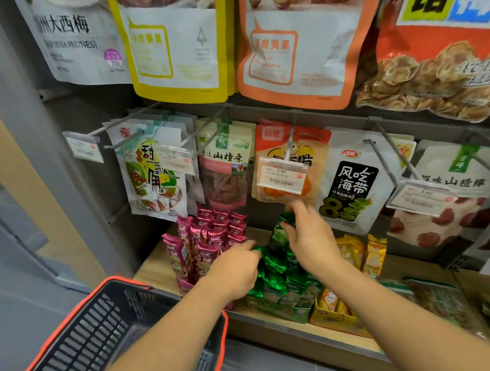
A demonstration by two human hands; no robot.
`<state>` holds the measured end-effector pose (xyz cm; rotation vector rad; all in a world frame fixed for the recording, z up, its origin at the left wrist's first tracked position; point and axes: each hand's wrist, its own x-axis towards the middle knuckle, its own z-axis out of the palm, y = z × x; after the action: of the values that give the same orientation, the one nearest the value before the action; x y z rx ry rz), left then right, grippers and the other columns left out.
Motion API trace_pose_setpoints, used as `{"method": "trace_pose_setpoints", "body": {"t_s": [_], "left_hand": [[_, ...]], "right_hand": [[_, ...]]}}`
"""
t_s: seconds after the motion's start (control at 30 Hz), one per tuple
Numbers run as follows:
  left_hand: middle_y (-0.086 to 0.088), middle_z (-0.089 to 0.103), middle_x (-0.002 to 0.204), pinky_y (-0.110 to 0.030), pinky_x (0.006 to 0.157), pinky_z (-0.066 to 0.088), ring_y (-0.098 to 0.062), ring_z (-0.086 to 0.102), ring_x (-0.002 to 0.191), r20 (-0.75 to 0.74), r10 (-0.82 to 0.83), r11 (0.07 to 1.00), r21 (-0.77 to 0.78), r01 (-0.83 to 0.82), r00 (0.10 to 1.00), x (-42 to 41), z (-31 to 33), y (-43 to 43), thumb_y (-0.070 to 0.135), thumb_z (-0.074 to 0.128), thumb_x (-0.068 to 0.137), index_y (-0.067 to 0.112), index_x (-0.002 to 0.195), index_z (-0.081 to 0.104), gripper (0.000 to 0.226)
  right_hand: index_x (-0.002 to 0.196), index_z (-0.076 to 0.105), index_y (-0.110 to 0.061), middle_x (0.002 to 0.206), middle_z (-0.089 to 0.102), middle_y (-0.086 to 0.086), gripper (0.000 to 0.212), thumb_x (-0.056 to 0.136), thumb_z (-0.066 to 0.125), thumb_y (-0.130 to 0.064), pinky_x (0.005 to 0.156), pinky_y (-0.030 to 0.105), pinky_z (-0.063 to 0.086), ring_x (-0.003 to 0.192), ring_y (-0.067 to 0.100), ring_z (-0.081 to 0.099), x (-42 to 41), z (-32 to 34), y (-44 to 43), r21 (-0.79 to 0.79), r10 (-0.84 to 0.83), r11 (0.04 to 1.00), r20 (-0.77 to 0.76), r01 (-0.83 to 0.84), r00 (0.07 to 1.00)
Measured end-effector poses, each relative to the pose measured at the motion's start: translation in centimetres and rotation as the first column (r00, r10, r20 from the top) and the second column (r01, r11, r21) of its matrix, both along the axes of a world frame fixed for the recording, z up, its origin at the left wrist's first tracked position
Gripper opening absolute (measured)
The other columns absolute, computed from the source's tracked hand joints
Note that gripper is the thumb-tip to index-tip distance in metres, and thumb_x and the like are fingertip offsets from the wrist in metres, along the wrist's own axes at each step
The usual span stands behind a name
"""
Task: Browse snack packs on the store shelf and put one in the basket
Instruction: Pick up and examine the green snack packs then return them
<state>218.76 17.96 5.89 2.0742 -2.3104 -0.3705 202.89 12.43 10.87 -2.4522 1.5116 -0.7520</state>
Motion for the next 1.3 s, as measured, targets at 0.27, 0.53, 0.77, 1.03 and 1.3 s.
{"method": "trace_pose_setpoints", "body": {"t_s": [0.27, 0.53, 0.77, 1.03, 1.3], "left_hand": [[-0.008, 0.050, 0.135, -0.048, 0.088, 0.052, -0.035, 0.054, 0.116, 0.099, 0.031, 0.999, -0.029, -0.028, 0.995, -0.8, 0.1, -0.9, 0.003, 0.053, 0.087, 0.008, 0.124, 0.060, 0.038], [0.001, 0.035, 0.153, -0.046, 0.091, 0.052, -0.029, 0.048, 0.123, 0.145, 0.021, 0.993, -0.121, -0.003, 0.989, -0.9, 0.1, -0.7, 0.003, 0.052, 0.088, 0.012, 0.137, 0.048, 0.050], [-0.004, 0.041, 0.146, -0.043, 0.097, 0.048, -0.026, 0.045, 0.127, 0.046, -0.007, 0.963, -0.267, 0.019, 0.999, -0.9, 2.1, -0.6, -0.001, 0.053, 0.086, 0.007, 0.138, 0.046, 0.053], [-0.002, 0.061, 0.130, -0.035, 0.101, 0.044, -0.020, 0.055, 0.119, -0.141, -0.031, 0.789, -0.612, -0.063, 0.990, 0.6, 6.4, 1.5, 0.011, 0.061, 0.090, 0.010, 0.125, 0.064, 0.035], [-0.004, 0.073, 0.092, -0.032, 0.078, 0.053, -0.020, 0.067, 0.085, -0.268, -0.139, 0.510, -0.845, -0.163, 0.953, 1.1, 10.3, 5.9, 0.000, 0.076, 0.078, 0.005, 0.099, 0.073, 0.022]], "right_hand": [[0.113, 0.062, -0.025, 0.105, 0.066, 0.004, 0.033, 0.084, 0.062, -0.009, 0.075, 0.035, 0.047, 0.102, 0.028, 0.060, 1.5, -2.2, -2.6, -0.008, 0.014, 1.000, -0.353, -0.018, 0.935], [0.102, 0.071, -0.009, 0.097, 0.067, 0.014, 0.024, 0.080, 0.066, 0.000, 0.067, 0.032, 0.044, 0.094, 0.035, 0.062, 0.9, 1.7, -3.8, -0.103, 0.015, 0.994, -0.258, -0.043, 0.966], [0.104, 0.068, -0.018, 0.100, 0.066, 0.010, 0.019, 0.087, 0.063, -0.013, 0.076, 0.036, 0.052, 0.095, 0.033, 0.063, 1.0, -1.1, -2.9, 0.139, 0.082, 0.990, -0.433, -0.023, 0.898], [0.123, 0.060, -0.027, 0.130, 0.056, 0.003, 0.034, 0.091, 0.047, -0.025, 0.100, 0.047, 0.028, 0.134, 0.024, 0.034, 1.0, -2.1, -3.2, 0.261, 0.154, 0.965, -0.496, -0.022, 0.855], [0.151, 0.026, -0.027, 0.133, 0.036, -0.021, 0.086, 0.081, 0.076, -0.036, 0.081, -0.008, 0.023, 0.120, -0.005, 0.033, 0.7, 3.4, 1.3, 0.559, 0.436, 0.732, 0.054, -0.389, 0.898]]}}
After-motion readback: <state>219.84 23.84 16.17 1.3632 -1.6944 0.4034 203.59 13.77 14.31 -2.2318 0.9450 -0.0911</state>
